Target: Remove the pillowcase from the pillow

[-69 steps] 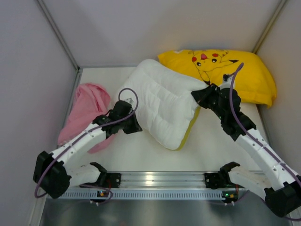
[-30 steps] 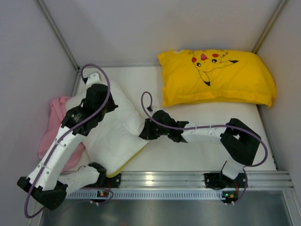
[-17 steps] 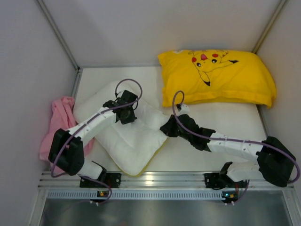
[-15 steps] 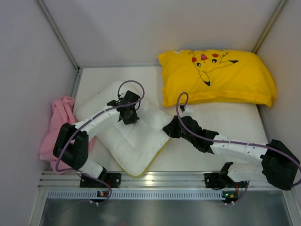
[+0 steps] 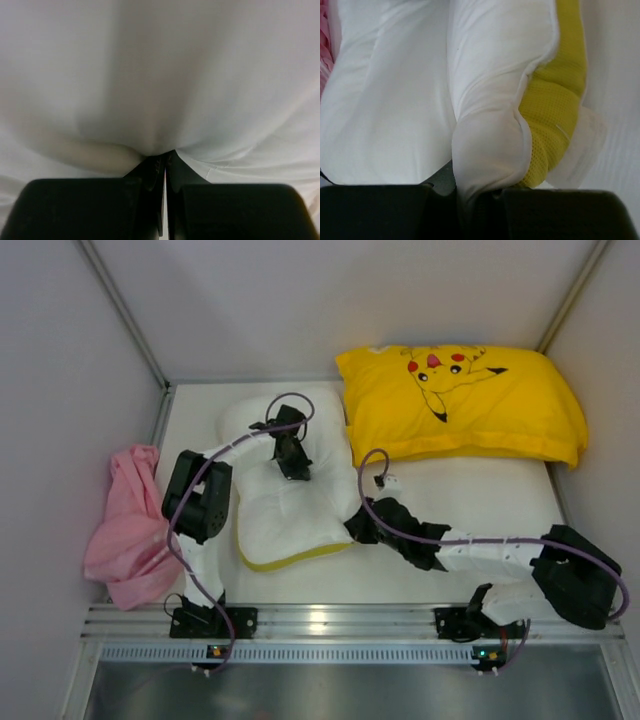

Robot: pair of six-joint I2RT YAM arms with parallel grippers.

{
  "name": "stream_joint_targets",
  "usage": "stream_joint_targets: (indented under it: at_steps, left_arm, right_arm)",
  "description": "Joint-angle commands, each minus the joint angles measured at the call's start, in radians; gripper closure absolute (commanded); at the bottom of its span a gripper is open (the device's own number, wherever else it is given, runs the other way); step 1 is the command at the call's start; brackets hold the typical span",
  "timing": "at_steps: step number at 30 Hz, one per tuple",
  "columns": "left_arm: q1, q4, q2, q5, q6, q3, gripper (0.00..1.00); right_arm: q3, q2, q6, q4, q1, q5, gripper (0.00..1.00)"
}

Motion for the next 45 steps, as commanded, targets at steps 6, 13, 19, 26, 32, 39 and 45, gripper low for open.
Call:
stream_joint_targets:
  at_steps: [6, 13, 19, 26, 32, 39, 45]
  left_arm:
    - [0.191, 0.054, -0.132, -0.196, 0.036, -0.098, 1.0]
    - [0.22, -0.025, -0.443, -0.38, 0.081, -0.246, 0.9]
    - [0.286, -0.083, -0.553, -0.406, 0.195, -0.147, 0.04]
    - [0.286, -0.069, -0.487, -0.275, 0.168, -0.186, 0.05]
    - [0.286, 0.01, -0.453, -0.228, 0.114, -0.286, 0.07]
    - [0.29, 0.064, -0.372, -0.204, 0.045, -0.31, 0.1]
    - [0.294, 0.087, -0.246, -0.152, 0.051, -0.277, 0.13]
  right_arm:
    - [0.249, 0.394, -0.121, 0.069, 0.074, -0.353, 1.0]
    - [0.58, 0.675, -0.188, 0.098, 0.084, -0.586, 0.89]
    - [0.595, 0.649, -0.22, 0.066, 0.096, -0.548, 0.34]
    - [0.447, 0.444, -0.332, -0.131, 0.096, -0.224, 0.11]
    - [0.35, 0.232, -0.374, -0.224, 0.091, -0.158, 0.11]
    - [0.515, 0.281, -0.486, -0.273, 0.065, -0.33, 0.15]
    - [0.733, 0.553, -0.547, -0.283, 0.036, -0.417, 0.2]
